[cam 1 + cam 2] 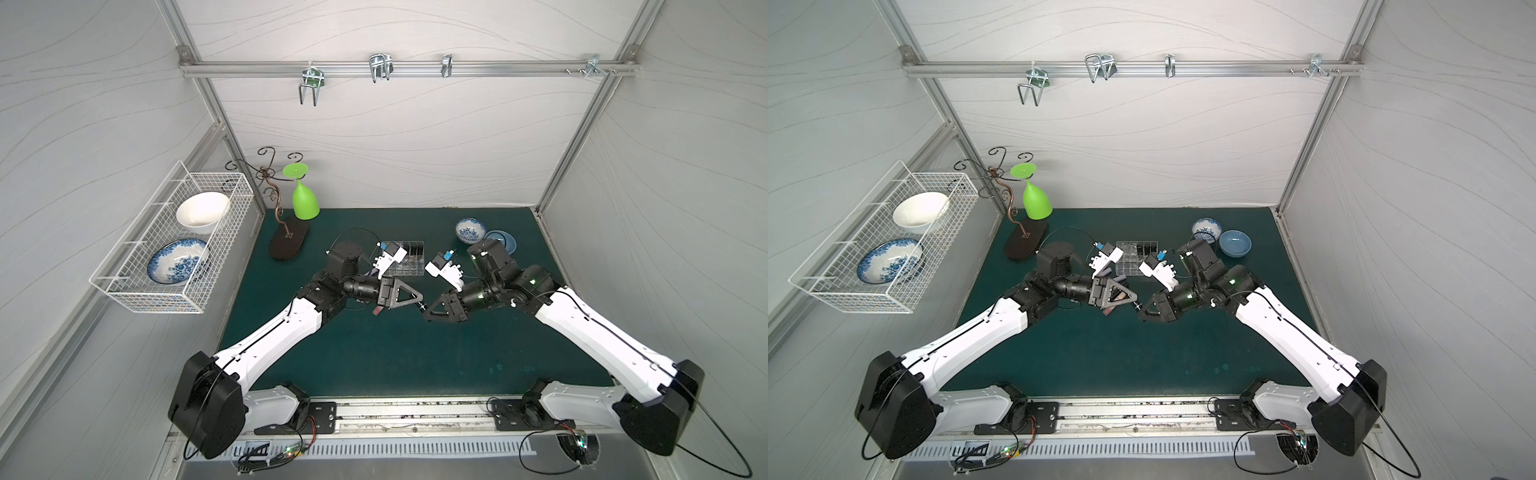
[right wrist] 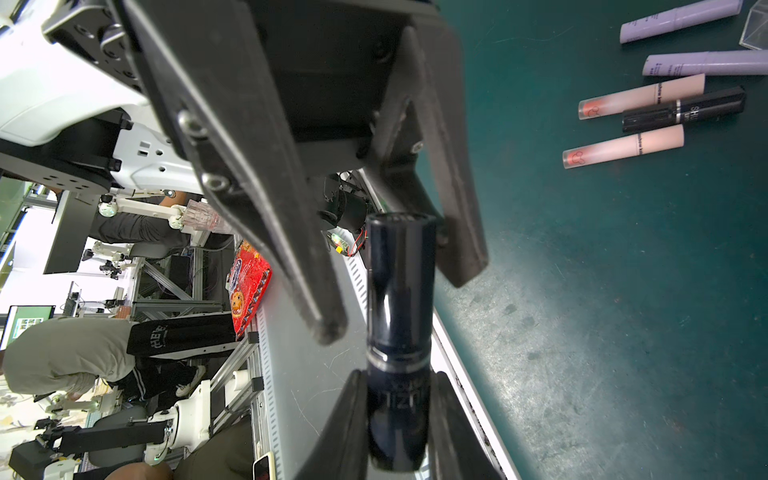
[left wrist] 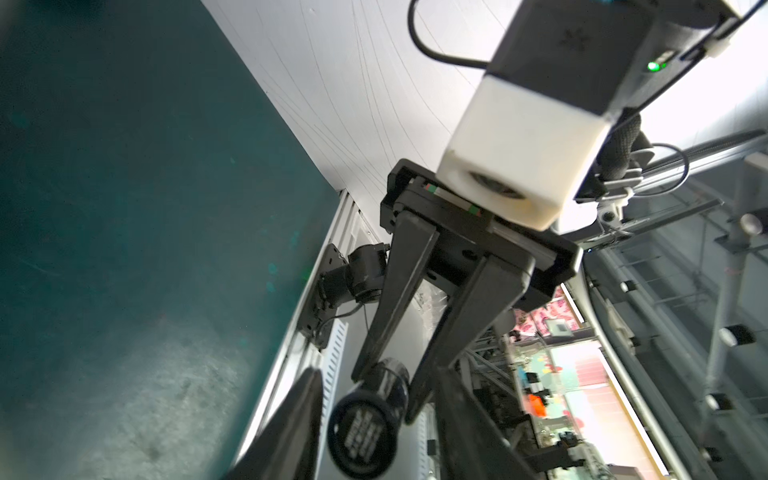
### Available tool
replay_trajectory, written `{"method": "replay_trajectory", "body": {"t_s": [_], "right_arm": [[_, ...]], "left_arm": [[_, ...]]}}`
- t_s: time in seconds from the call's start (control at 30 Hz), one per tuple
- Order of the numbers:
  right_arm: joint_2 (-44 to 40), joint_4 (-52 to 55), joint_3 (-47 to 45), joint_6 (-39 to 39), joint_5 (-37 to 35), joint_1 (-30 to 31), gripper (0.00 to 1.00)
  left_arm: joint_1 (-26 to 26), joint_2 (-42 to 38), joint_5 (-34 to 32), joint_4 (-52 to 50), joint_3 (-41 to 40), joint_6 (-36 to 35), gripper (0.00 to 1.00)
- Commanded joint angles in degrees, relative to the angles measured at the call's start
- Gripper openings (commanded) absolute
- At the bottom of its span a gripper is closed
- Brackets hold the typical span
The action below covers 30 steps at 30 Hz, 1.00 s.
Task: Arrange the lipsticks in the organizer
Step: Pick up the lipstick at the center of the board.
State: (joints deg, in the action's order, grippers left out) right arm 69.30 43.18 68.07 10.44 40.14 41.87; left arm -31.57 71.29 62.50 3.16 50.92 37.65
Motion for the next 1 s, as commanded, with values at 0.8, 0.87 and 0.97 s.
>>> {"method": "replay_trajectory", "body": {"t_s": [0.8,0.87,0.97], "right_arm": [[-9.4,-51.3,-15.6,34.6,-13.2,0.2,0.95],[-8.7,-55.6,-15.3,37.5,-13.6,0.5,0.92],[-8.0,-58.5,-14.2,40.7,-15.5,0.9,0.89]], "left_arm": [[-0.4,-13.3,-43.6,34.0,-13.5,8.9,0.13],[-0.4,-12.7,-44.7,35.9,-12.5,9.0,0.13],[-0.4,-11.6,-46.0,42.4,-13.2,11.4,0.14]]}}
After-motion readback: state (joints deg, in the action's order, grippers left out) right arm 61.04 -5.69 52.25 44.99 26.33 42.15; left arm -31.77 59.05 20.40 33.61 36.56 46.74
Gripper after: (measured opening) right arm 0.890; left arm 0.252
